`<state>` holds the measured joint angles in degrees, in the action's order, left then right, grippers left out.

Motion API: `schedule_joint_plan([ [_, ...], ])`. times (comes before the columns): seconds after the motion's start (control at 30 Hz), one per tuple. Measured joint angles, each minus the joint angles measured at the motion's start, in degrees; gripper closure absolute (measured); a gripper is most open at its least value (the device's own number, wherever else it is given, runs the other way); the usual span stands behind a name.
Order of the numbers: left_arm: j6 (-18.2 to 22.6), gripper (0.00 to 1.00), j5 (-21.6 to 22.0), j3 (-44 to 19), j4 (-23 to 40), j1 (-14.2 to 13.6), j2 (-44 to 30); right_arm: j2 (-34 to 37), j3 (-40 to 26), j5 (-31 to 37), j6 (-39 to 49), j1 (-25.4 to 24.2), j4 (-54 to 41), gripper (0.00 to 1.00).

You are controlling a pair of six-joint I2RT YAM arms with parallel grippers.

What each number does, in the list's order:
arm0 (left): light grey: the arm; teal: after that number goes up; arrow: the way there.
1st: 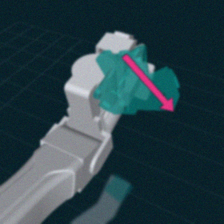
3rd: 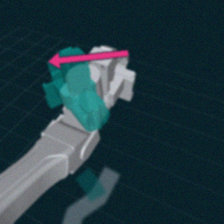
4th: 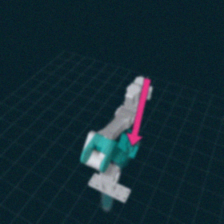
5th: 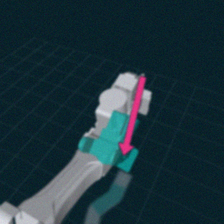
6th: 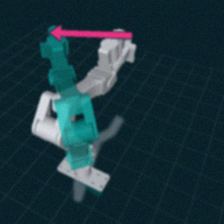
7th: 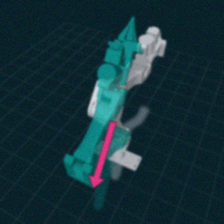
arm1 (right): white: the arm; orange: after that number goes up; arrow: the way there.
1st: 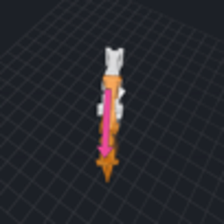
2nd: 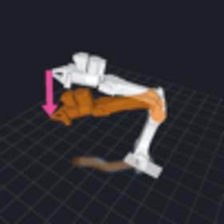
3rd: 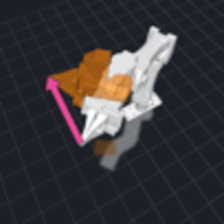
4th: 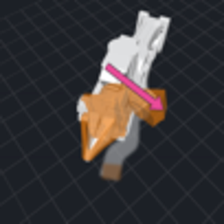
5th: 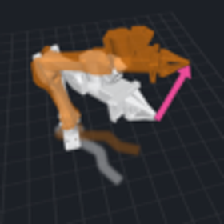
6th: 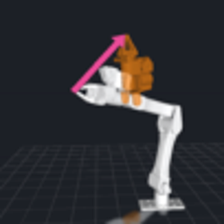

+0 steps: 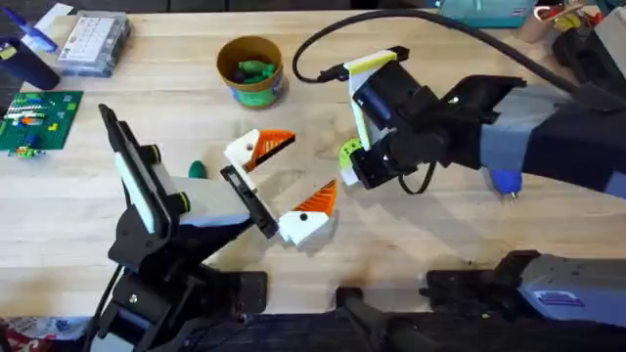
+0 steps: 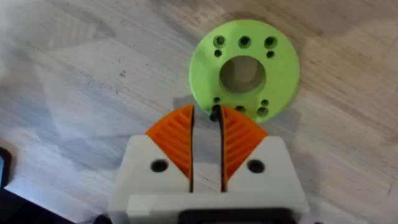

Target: Pick up the gripper from the table and insert it into the empty holder that is missing its gripper. Then pick up a screw, insert it into the mounting hole, and use the screwdriver to tighten it. Finally, clean up the table by picking up the vegetable and placing it into the bucket.

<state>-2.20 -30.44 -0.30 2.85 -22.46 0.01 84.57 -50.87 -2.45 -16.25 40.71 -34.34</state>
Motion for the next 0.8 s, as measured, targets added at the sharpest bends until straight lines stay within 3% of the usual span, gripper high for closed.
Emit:
schedule_joint_plan([
  [0.2,-0.01,0.011,0.0,0.0,-0.01,0.0,0.0,0.05,0.0,0.17,-0.03,0.0,0.01,0.994],
  [0.8,-0.01,0.011,0.0,0.0,0.0,0.0,0.0,-0.02,-2.1,0.68,-0.02,-1.14,-3.39,0.998],
])
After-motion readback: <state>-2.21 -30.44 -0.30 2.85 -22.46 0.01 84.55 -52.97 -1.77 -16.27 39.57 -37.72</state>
